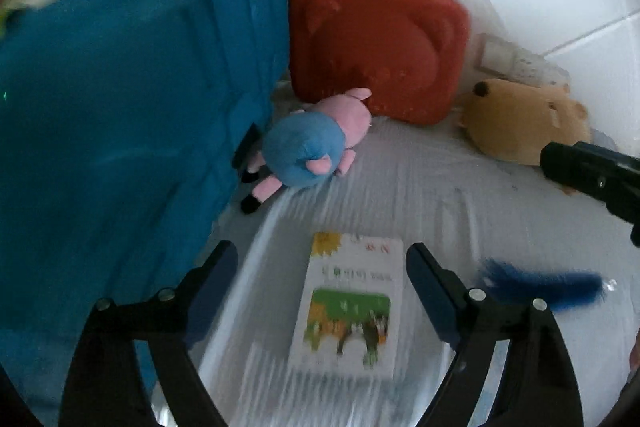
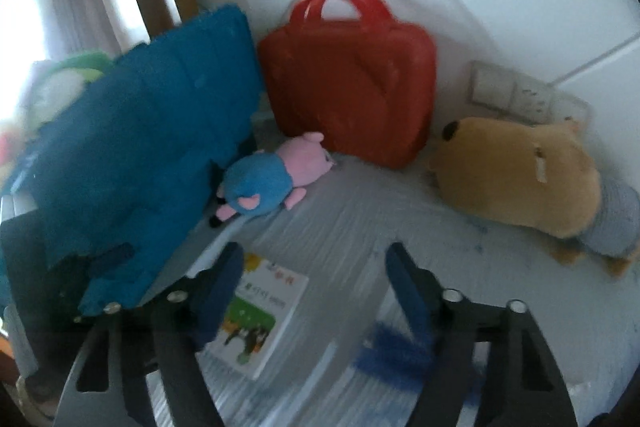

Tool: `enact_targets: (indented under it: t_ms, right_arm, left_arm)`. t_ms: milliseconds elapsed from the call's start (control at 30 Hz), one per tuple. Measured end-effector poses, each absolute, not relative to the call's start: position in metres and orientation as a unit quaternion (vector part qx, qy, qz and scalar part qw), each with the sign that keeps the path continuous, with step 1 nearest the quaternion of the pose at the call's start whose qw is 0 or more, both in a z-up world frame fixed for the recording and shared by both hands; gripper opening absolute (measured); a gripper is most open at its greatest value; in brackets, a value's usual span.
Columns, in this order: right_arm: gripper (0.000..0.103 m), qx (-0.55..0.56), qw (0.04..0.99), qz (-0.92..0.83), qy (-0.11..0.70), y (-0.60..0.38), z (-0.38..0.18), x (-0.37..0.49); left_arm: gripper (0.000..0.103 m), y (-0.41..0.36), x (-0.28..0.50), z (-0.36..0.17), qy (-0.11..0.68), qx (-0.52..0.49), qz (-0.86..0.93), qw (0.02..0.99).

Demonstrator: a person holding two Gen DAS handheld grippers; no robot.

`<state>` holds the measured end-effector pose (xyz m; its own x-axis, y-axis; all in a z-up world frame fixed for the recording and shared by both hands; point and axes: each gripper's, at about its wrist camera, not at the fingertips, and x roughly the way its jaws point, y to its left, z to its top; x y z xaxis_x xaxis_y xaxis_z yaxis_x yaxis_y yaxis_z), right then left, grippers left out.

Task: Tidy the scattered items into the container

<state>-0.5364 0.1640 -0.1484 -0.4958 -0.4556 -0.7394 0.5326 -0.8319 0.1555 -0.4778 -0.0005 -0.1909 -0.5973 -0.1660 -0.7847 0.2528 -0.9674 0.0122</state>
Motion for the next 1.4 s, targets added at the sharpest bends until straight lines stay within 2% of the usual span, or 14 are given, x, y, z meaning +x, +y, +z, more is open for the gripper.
enact_targets:
  t_ms: [100, 367, 533, 600, 667, 767, 800, 833, 867, 1033, 1167, 1233, 1300, 1400]
  right_arm:
    - [0.057, 0.429, 0.295, -0.852, 0.054, 0.146, -0.173, -0.577]
    - [0.058, 0.456, 0.287, -0.840, 0.064, 0.128, -0.240, -0.651]
    - [0.063, 0.463, 0.286, -0.836, 0.070, 0.130, -0.260, -0.660]
    - [0.076, 0.464, 0.288, -0.835, 0.071, 0.129, -0.265, -0.662]
    - [0.081, 0.464, 0.290, -0.834, 0.072, 0.128, -0.268, -0.664]
    - [0.081, 0.463, 0.287, -0.835, 0.073, 0.128, -0.270, -0.664]
    - [0.081, 0.463, 0.283, -0.837, 0.074, 0.129, -0.270, -0.664]
    - [0.081, 0.463, 0.275, -0.839, 0.078, 0.131, -0.270, -0.663]
    - [0.081, 0.464, 0.268, -0.841, 0.079, 0.133, -0.269, -0.663]
    - [0.078, 0.471, 0.254, -0.842, 0.065, 0.146, -0.268, -0.661]
    - [0.075, 0.468, 0.253, -0.844, 0.072, 0.149, -0.260, -0.655]
    - [0.074, 0.465, 0.246, -0.847, 0.076, 0.151, -0.254, -0.654]
    - [0.067, 0.463, 0.249, -0.847, 0.072, 0.152, -0.249, -0.653]
    - [0.066, 0.461, 0.269, -0.844, 0.059, 0.151, -0.242, -0.648]
  left_arm:
    - [0.087, -0.010, -0.514, -0.215, 0.045, 0.441, -0.887, 0.128]
    - [0.087, -0.013, -0.590, -0.275, 0.004, 0.453, -0.880, 0.145]
    - [0.087, -0.018, -0.607, -0.285, -0.005, 0.439, -0.881, 0.176]
    - [0.091, -0.023, -0.613, -0.290, -0.010, 0.442, -0.877, 0.188]
    - [0.097, -0.024, -0.618, -0.294, -0.015, 0.449, -0.872, 0.196]
    - [0.099, -0.021, -0.620, -0.296, -0.021, 0.443, -0.873, 0.202]
    - [0.087, -0.020, -0.619, -0.295, -0.019, 0.440, -0.876, 0.199]
    - [0.068, -0.020, -0.618, -0.294, -0.022, 0.439, -0.875, 0.202]
    - [0.064, -0.019, -0.616, -0.293, -0.025, 0.438, -0.875, 0.204]
    - [0.049, -0.007, -0.604, -0.283, -0.017, 0.437, -0.883, 0.170]
    - [0.040, 0.022, -0.590, -0.276, -0.015, 0.443, -0.892, 0.089]
    - [0.023, 0.029, -0.579, -0.272, 0.004, 0.450, -0.892, 0.041]
    - [0.023, 0.030, -0.566, -0.268, 0.012, 0.453, -0.891, 0.027]
    - [0.025, 0.026, -0.546, -0.265, 0.003, 0.455, -0.889, 0.050]
